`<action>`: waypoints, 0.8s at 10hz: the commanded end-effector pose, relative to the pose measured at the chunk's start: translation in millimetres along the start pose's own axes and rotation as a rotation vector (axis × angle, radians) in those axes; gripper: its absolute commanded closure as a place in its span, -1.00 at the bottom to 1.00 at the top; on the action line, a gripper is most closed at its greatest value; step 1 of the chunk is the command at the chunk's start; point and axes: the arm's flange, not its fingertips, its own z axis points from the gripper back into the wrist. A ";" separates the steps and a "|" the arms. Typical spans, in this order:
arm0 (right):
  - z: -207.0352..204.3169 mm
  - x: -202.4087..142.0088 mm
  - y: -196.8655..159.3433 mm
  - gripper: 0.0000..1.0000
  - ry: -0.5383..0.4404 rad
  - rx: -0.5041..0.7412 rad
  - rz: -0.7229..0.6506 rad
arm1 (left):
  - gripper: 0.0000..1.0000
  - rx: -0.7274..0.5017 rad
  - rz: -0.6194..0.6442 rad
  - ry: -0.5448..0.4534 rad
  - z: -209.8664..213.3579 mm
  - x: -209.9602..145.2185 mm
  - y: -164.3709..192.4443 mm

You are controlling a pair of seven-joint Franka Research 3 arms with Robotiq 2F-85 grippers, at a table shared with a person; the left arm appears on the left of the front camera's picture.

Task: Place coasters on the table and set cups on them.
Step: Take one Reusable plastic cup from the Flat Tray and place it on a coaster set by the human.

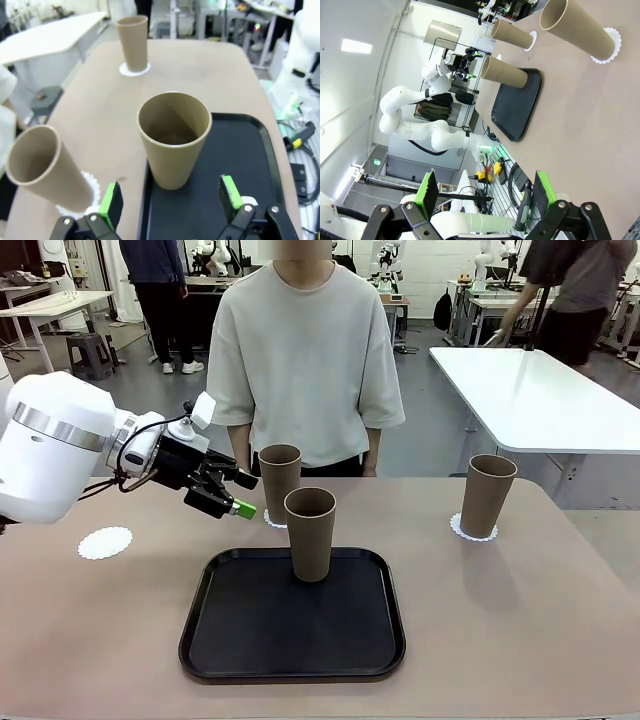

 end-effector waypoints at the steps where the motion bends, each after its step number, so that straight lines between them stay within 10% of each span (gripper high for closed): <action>1: 0.5 0.2 2.0 -1.00 -0.002 -0.002 -0.018 | -1.00 -0.126 0.001 -0.036 -6.6 -18.5 27.7; 8: 0.5 0.2 2.0 -1.00 -0.002 -0.002 -0.018 | -1.00 -0.239 -0.117 -0.241 -52.0 -66.1 48.5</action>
